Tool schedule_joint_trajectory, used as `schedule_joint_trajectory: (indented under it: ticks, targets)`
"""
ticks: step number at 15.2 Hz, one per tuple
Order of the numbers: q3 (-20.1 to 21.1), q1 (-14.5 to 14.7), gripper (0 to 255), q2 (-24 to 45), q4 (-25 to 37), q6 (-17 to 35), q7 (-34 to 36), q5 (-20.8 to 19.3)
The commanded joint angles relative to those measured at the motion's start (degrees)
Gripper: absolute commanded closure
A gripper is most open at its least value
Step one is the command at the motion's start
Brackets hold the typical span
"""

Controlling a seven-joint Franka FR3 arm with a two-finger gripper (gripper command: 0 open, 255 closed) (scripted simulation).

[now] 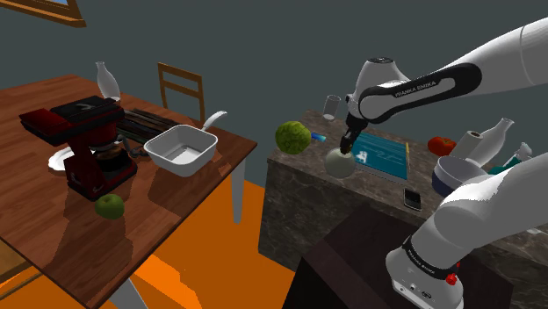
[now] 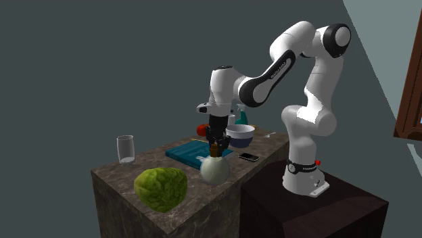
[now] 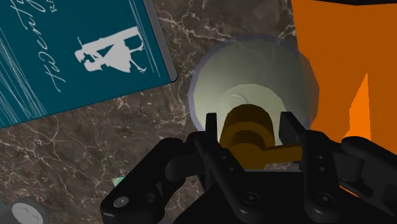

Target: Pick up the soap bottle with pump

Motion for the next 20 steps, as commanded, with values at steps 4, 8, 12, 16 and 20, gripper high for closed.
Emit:
schedule_joint_trajectory:
  ticks: [4,8,12,16,20]
  targets:
    - [0.0,0.0,255,0.2,-0.1,0.0,0.1,0.0]
    - [0.0,0.0,255,-0.9,0.7,-1.9,-0.3,0.1]
    - [0.1,0.1,255,-2.7,2.5,-5.5,-0.7,0.5]
    - [0.2,0.2,255,-4.3,4.5,-9.0,-1.1,0.8]
    - [0.4,0.3,255,-5.5,6.7,-12.4,-1.4,1.1]
